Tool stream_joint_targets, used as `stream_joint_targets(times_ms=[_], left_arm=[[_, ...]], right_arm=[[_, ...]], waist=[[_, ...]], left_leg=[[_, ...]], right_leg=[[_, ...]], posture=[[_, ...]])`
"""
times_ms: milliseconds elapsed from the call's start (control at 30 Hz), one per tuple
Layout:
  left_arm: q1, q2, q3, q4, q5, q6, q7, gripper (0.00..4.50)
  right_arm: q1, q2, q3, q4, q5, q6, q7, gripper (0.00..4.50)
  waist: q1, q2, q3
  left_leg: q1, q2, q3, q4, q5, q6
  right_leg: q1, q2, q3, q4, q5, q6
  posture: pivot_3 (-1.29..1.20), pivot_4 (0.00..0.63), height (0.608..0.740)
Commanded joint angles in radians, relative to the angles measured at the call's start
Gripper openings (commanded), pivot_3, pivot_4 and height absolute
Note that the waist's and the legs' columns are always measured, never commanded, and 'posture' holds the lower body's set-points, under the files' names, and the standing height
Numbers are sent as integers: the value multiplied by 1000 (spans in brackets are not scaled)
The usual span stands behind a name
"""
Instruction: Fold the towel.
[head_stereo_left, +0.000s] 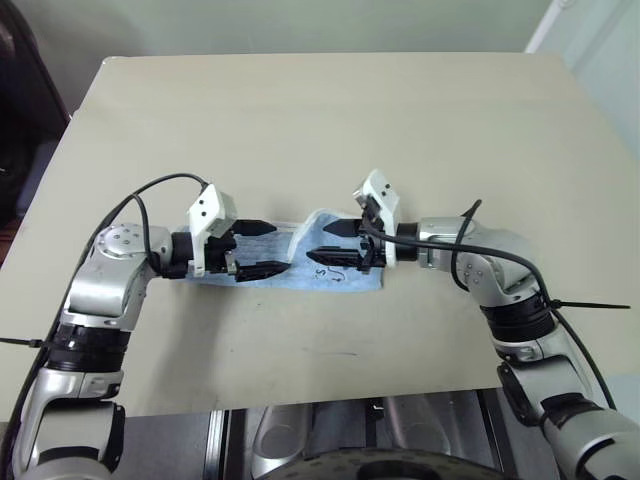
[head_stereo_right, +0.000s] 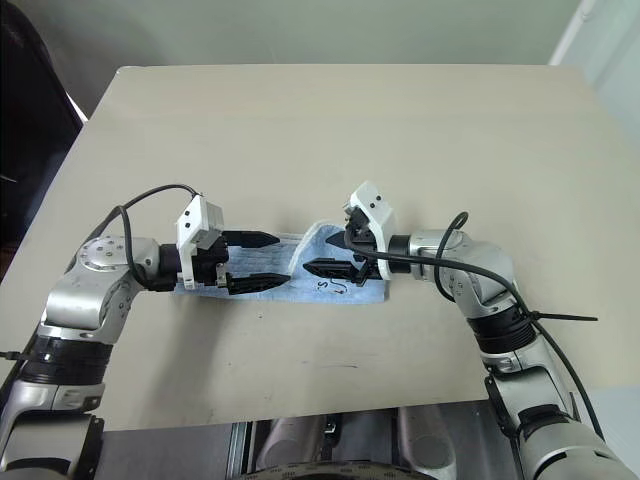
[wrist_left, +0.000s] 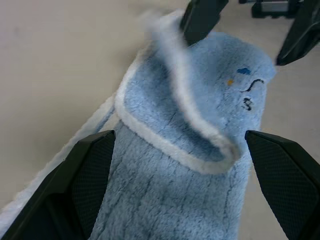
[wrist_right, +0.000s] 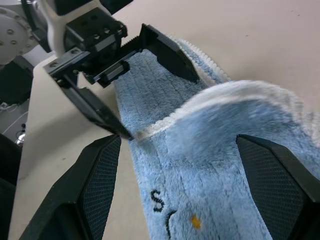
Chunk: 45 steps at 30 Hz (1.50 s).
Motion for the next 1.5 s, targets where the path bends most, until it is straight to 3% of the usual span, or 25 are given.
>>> stream_joint_targets(times_ms=[33, 267, 300, 400, 500, 700, 733, 1033, 1267, 1500], left_arm=[[-2, 7, 31, -35, -27, 9, -1, 4500], [-70, -46, 133, -16, -142, 16, 16, 4500], [-79, -58, 147, -21, -171, 39, 20, 4322], [-78, -66, 147, -36, -218, 85, -6, 3500], [-66, -84, 132, -42, -239, 96, -17, 2387], [-40, -111, 32, -36, -167, 37, -45, 175], [-45, -121, 14, -21, -144, 12, -43, 47], [-94, -257, -78, 129, 14, -146, 47, 47], [-20, -244, -140, 176, 101, -207, 17, 47], [26, -209, -155, 159, 114, -189, -4, 47]], right_arm=[[-3, 23, -21, -8, -21, -39, -24, 3881], [55, 4, -141, -124, 52, -22, -41, 3881], [75, -13, -157, -158, 67, -17, -33, 3913], [128, -31, -211, -233, 112, -19, -34, 3264], [174, -11, -246, -267, 115, -41, -86, 2258], [220, 55, -273, -256, 75, -104, -189, 98], [223, 66, -262, -247, 60, -119, -202, 15], [225, 132, -149, -104, -112, -296, -258, 15], [235, 139, -46, 57, -286, -403, -284, 15], [266, 121, 6, 95, -360, -421, -264, 15]], waist=[[0, 0, 0], [5, 0, 0], [6, 0, 0], [5, 0, 0], [0, -1, 0], [-1, -1, 0], [-1, -1, 0], [1, 0, 0], [-3, 0, 0], [-2, -1, -1]], left_leg=[[0, 0, 0, 0, 0, 0], [-1, 0, 0, 0, 1, -1], [-1, 0, 0, 0, 2, -3], [0, 0, 0, 0, 4, -8], [1, 0, 0, 0, 5, -9], [4, 0, 0, 0, 3, -5], [4, 0, 0, 0, 2, -3], [7, 0, 0, 1, 2, 0], [6, 0, 0, 0, 2, -1], [8, 0, 0, 0, 1, -1]], right_leg=[[0, 0, 0, 0, 0, 0], [-1, 0, 0, 1, 0, -1], [0, 0, 0, 1, 0, 0], [0, 0, 0, 1, 0, 0], [1, 0, 0, 1, 0, 0], [3, 0, 0, 3, 0, 0], [3, 0, 0, 3, 0, 0], [7, 0, 0, 3, 1, 0], [6, 0, 0, 3, 1, 0], [8, 0, 0, 3, 1, 0]], posture=[[0, 150, 703], [0, 150, 703], [0, 150, 703], [0, 150, 703], [0, 150, 703], [0, 150, 703], [0, 150, 703], [0, 150, 703], [0, 150, 703], [0, 150, 703]])
